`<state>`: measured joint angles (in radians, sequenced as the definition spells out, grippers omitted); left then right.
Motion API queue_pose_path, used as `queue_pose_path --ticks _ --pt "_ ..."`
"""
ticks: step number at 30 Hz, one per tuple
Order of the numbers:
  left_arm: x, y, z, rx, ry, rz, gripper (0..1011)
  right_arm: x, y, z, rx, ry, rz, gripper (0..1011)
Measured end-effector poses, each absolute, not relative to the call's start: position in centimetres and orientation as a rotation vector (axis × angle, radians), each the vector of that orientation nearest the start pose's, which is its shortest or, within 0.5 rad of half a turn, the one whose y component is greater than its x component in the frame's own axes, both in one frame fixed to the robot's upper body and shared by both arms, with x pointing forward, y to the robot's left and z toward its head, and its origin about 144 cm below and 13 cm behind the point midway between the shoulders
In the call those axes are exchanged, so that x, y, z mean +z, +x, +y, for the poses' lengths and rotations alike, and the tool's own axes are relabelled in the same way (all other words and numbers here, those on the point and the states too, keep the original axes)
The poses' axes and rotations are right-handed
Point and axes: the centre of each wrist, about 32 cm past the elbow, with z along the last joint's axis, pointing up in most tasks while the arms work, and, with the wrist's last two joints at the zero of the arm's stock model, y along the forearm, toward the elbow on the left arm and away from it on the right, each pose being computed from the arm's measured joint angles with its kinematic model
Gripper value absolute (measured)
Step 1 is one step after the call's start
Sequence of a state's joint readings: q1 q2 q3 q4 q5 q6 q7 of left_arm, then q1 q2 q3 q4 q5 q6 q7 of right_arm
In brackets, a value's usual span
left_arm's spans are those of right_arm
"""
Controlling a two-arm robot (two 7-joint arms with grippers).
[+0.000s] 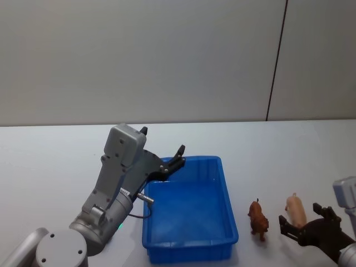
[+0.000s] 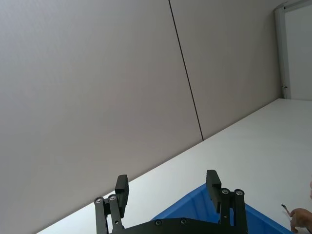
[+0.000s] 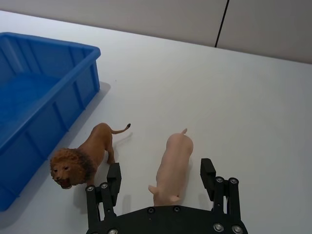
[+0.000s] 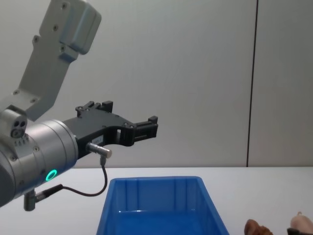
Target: Pick up the two dolls from the table and place them into the box.
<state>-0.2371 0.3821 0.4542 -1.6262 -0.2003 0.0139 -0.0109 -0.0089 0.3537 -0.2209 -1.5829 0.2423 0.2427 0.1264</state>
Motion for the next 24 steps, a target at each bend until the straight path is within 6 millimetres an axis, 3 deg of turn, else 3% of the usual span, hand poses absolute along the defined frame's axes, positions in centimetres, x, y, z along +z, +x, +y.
queue_pose_path --ticks 15,24 --pt "120.4 49.2 19.8 1.124 0.061 -0.268 1001 112.3 45.6 -26.0 -1.236 -0.343 0.210 1001" --pt "120.4 49.2 19.8 1.124 0.061 -0.268 1001 111.8 46.0 -26.1 -1.244 -0.337 0.243 782"
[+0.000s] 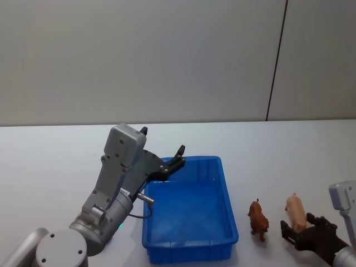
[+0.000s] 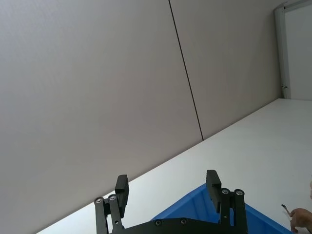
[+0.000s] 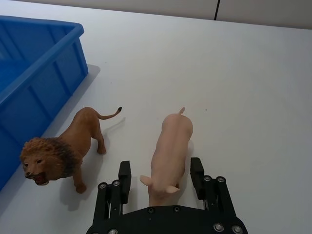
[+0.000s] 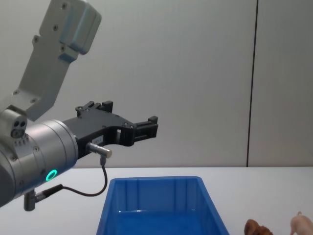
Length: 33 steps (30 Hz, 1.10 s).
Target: Pick up the two dolls from the table and place them into the box.
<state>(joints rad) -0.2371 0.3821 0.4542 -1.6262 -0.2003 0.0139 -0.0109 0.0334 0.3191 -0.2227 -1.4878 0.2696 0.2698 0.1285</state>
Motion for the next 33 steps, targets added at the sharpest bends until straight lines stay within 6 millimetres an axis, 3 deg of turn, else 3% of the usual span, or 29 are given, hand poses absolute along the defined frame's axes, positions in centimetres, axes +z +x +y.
queue_pose_path --ticks 3,6,15,24,33 --pt "120.4 49.2 19.8 1.124 0.061 -0.268 1001 111.7 46.0 -26.1 -1.246 -0.336 0.248 731" --pt "120.4 49.2 19.8 1.124 0.061 -0.268 1001 111.5 46.1 -26.1 -1.252 -0.333 0.248 589" --pt "120.4 49.2 19.8 1.124 0.061 -0.268 1001 111.5 46.2 -26.1 -1.279 -0.322 0.207 363" --pt "120.4 49.2 19.8 1.124 0.061 -0.268 1001 112.5 46.3 -25.5 -1.299 -0.302 0.107 363" --pt "120.4 49.2 19.8 1.124 0.061 -0.268 1001 114.6 46.7 -24.2 -1.261 -0.259 -0.019 363"
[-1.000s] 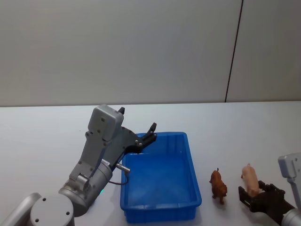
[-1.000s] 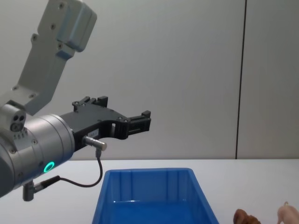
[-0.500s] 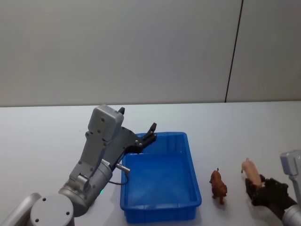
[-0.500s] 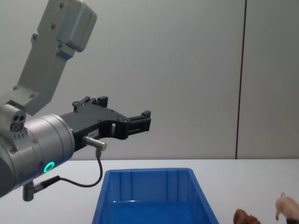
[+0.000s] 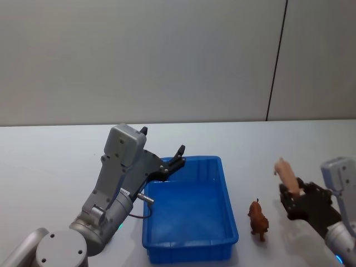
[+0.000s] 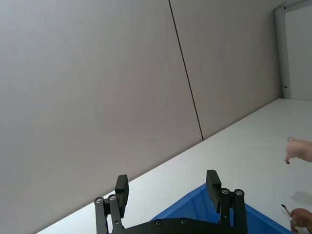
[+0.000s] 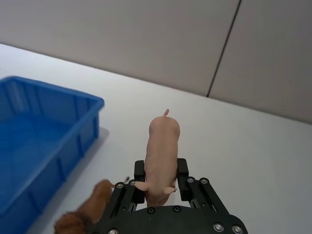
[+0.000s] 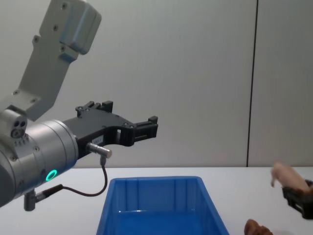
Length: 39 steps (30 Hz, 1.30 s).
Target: Pick up the two dolls from the table and place them into the box.
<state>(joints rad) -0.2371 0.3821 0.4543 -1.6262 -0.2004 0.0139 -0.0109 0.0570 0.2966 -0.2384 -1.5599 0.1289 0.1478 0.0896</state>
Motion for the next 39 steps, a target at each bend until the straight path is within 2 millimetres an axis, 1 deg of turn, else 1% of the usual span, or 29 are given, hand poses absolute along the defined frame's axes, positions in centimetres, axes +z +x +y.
queue_pose_path --ticks 10,14,18,21,28,30,33,35,36,38,39 --pt "120.4 49.2 19.8 1.124 0.061 -0.268 1001 116.9 47.6 -22.3 -1.154 -0.216 -0.080 363" --pt "120.4 49.2 19.8 1.124 0.061 -0.268 1001 117.8 48.4 -21.0 -1.091 -0.199 -0.082 363" --pt "120.4 49.2 19.8 1.124 0.061 -0.268 1001 118.3 49.0 -20.1 -1.048 -0.193 -0.070 363" --pt "120.4 49.2 19.8 1.124 0.061 -0.268 1001 118.7 50.0 -18.7 -0.992 -0.188 -0.048 362" --pt "120.4 49.2 19.8 1.124 0.061 -0.268 1001 119.1 51.4 -16.7 -0.904 -0.185 -0.009 367" --pt "120.4 49.2 19.8 1.124 0.061 -0.268 1001 119.2 51.7 -16.3 -0.889 -0.185 -0.002 390" --pt "120.4 49.2 19.8 1.124 0.061 -0.268 1001 119.2 52.1 -15.7 -0.863 -0.187 0.013 510" --pt "120.4 49.2 19.8 1.124 0.061 -0.268 1001 119.2 52.4 -15.4 -0.850 -0.189 0.020 546" --pt "120.4 49.2 19.8 1.124 0.061 -0.268 1001 119.3 52.4 -15.2 -0.845 -0.188 0.022 603" --pt "120.4 49.2 19.8 1.124 0.061 -0.268 1001 119.2 52.6 -15.0 -0.837 -0.191 0.028 674" --pt "120.4 49.2 19.8 1.124 0.061 -0.268 1001 119.2 52.7 -14.9 -0.834 -0.191 0.029 690"
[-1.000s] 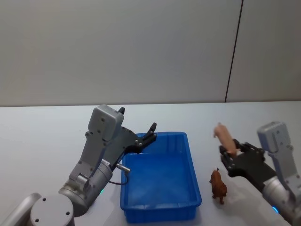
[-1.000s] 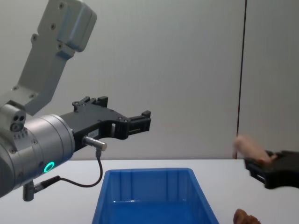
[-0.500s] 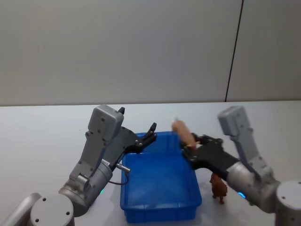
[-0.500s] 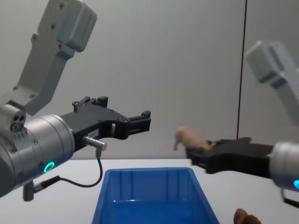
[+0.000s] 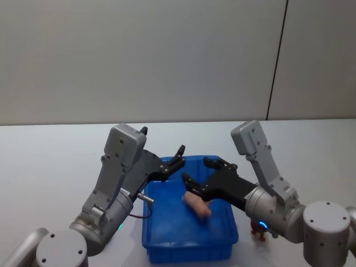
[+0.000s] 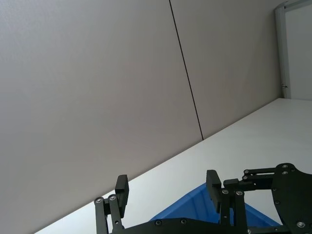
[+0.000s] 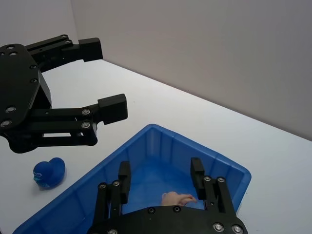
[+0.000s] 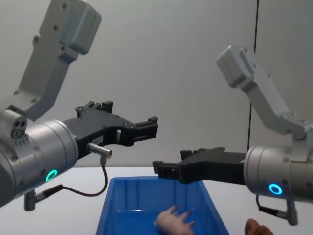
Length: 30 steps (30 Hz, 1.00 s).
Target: Pick up the two dolls from the table and place them into the box.
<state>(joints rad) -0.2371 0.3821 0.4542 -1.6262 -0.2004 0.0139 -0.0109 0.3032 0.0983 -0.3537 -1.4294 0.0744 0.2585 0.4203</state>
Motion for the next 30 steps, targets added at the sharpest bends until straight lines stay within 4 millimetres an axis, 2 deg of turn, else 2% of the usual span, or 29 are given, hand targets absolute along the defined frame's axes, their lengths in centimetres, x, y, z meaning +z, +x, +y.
queue_pose_path --ticks 2,4,5,7,11,30 --pt "120.4 49.2 19.8 1.124 0.061 -0.268 1001 119.2 52.7 -14.8 -0.830 -0.192 0.031 734" --pt "120.4 49.2 19.8 1.124 0.061 -0.268 1001 119.2 52.7 -14.8 -0.829 -0.192 0.032 826" --pt "120.4 49.2 19.8 1.124 0.061 -0.268 1001 119.2 52.7 -14.8 -0.829 -0.192 0.031 826" --pt "120.4 49.2 19.8 1.124 0.061 -0.268 1001 119.2 52.6 -14.9 -0.832 -0.191 0.026 915" --pt "120.4 49.2 19.8 1.124 0.061 -0.268 1001 119.1 52.1 -15.3 -0.849 -0.189 0.015 1001" --pt "120.4 49.2 19.8 1.124 0.061 -0.268 1001 118.2 47.5 -19.4 -0.979 -0.178 0.006 1001"
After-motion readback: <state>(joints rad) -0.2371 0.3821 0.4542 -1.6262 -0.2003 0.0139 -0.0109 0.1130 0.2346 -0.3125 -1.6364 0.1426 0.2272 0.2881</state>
